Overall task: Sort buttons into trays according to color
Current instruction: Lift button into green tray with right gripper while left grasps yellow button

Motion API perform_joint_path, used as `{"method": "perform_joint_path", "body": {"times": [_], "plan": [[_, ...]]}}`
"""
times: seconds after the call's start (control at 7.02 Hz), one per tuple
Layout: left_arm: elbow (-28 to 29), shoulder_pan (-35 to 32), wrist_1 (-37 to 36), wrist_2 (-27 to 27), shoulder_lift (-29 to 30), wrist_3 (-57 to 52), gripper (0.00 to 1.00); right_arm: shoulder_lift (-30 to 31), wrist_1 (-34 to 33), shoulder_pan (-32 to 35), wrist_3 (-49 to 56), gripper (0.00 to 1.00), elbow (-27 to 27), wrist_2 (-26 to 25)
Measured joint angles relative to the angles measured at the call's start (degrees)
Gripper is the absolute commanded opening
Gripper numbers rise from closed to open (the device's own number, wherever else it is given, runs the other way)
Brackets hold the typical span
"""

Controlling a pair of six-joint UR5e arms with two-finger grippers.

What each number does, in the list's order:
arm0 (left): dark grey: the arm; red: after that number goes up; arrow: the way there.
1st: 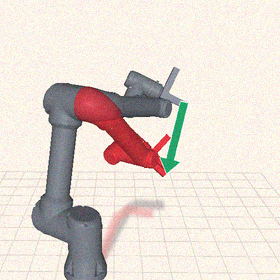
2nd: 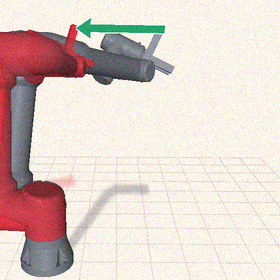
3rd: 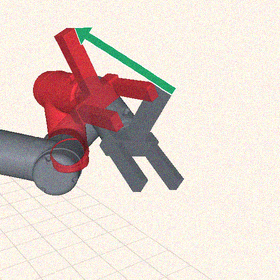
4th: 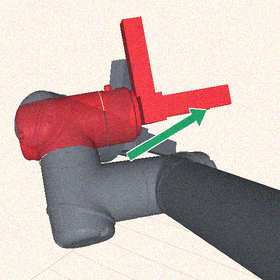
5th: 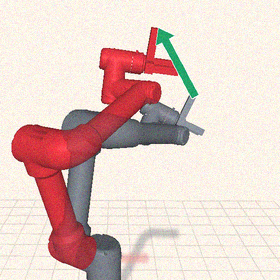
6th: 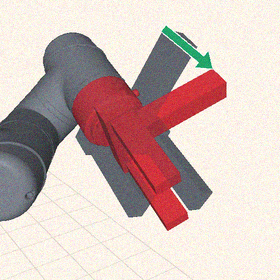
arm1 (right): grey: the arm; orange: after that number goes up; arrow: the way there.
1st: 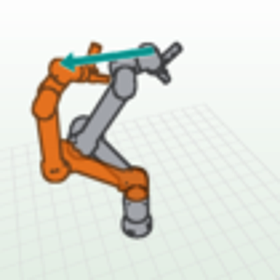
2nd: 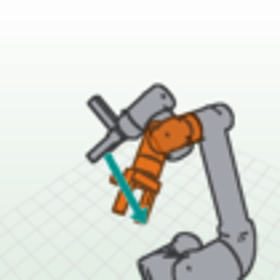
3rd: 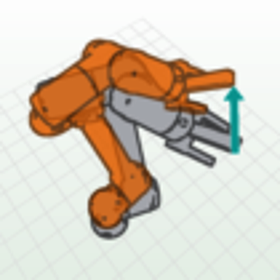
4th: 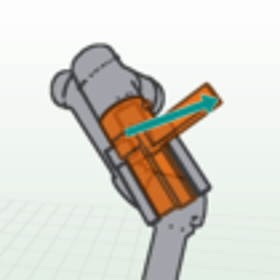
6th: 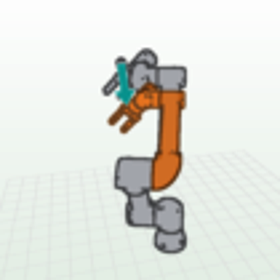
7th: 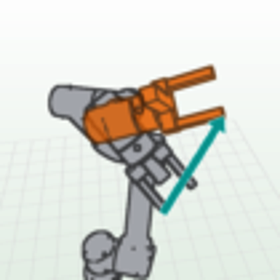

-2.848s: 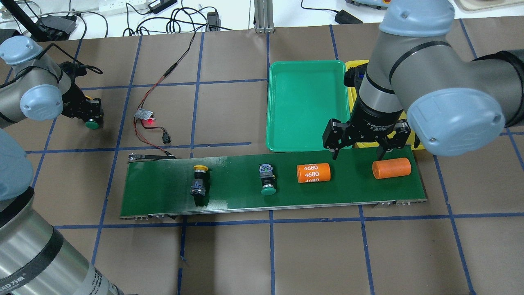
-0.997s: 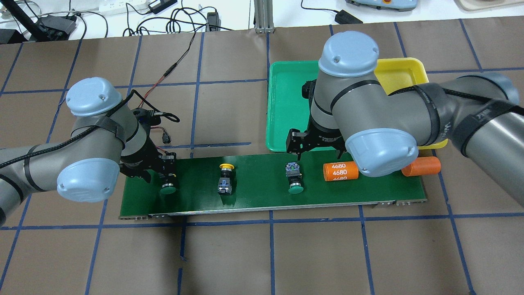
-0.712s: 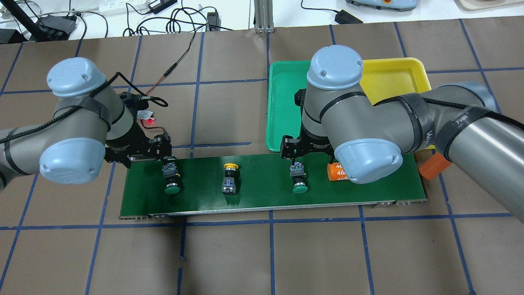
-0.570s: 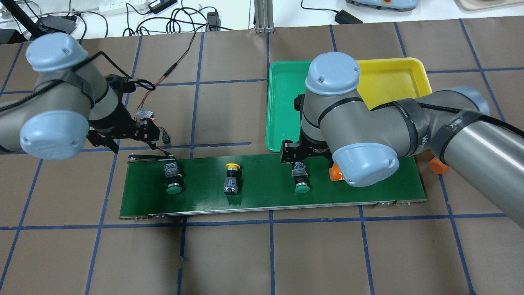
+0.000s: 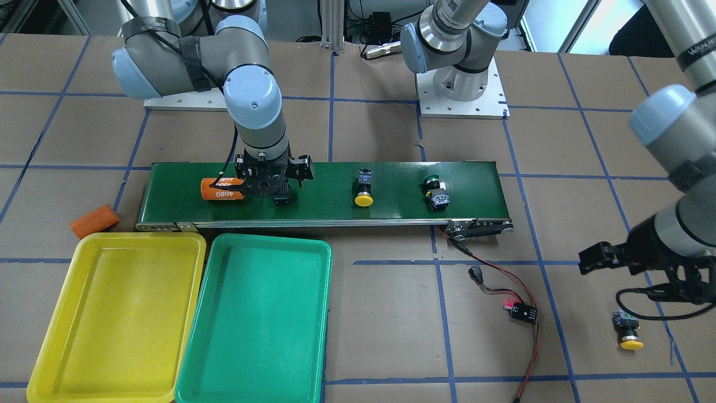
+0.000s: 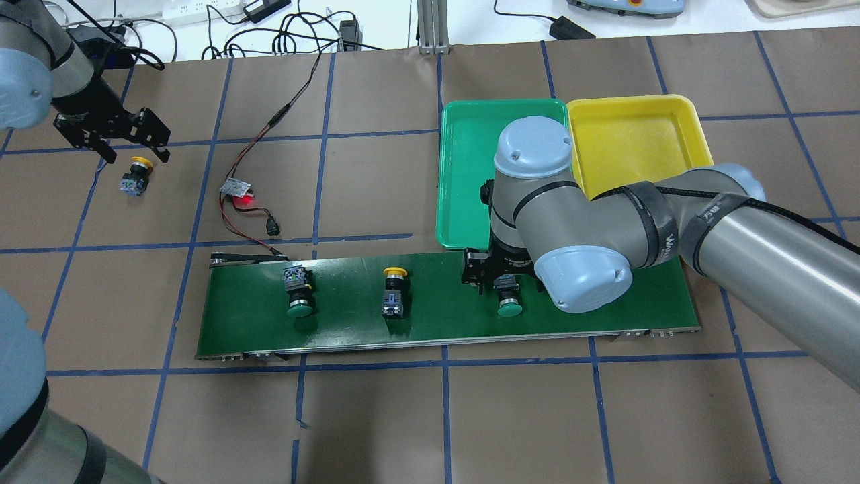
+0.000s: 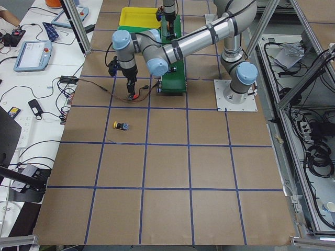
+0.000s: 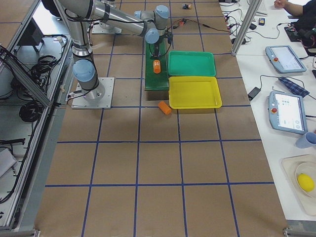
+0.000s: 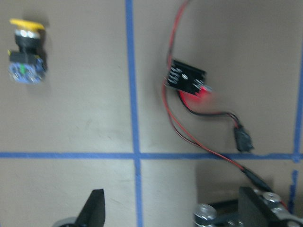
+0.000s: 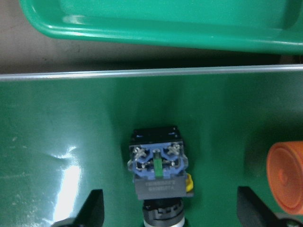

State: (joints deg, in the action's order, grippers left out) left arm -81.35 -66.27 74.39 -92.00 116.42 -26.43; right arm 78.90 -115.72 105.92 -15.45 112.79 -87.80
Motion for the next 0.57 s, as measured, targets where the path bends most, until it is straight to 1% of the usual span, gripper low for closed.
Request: {"method": "perform_joint_path", "body": {"times": [0.14, 0.28, 0.43, 0.57], "plan": [[4.12, 2.71, -1.32, 0.18, 5.09, -5.39, 1.0, -0.43, 0.1, -0.3, 0.09, 0.0, 0.01, -0.05], [7.36, 4.2, -2.79, 0.23, 9.47, -8.64, 1.0, -0.67, 0.49, -0.94, 0.12, 0.0, 0.0, -0.05], [9.18, 4.95, -3.5, 0.14, 12.78, -10.0, 1.0, -0.66, 0.78, -1.48, 0.35, 0.0, -0.08, -0.09], [9.85, 5.2, -3.82, -0.05, 14.83, -10.52, 1.0, -0.5, 0.89, -1.73, 0.4, 0.0, -0.28, -0.08]]}}
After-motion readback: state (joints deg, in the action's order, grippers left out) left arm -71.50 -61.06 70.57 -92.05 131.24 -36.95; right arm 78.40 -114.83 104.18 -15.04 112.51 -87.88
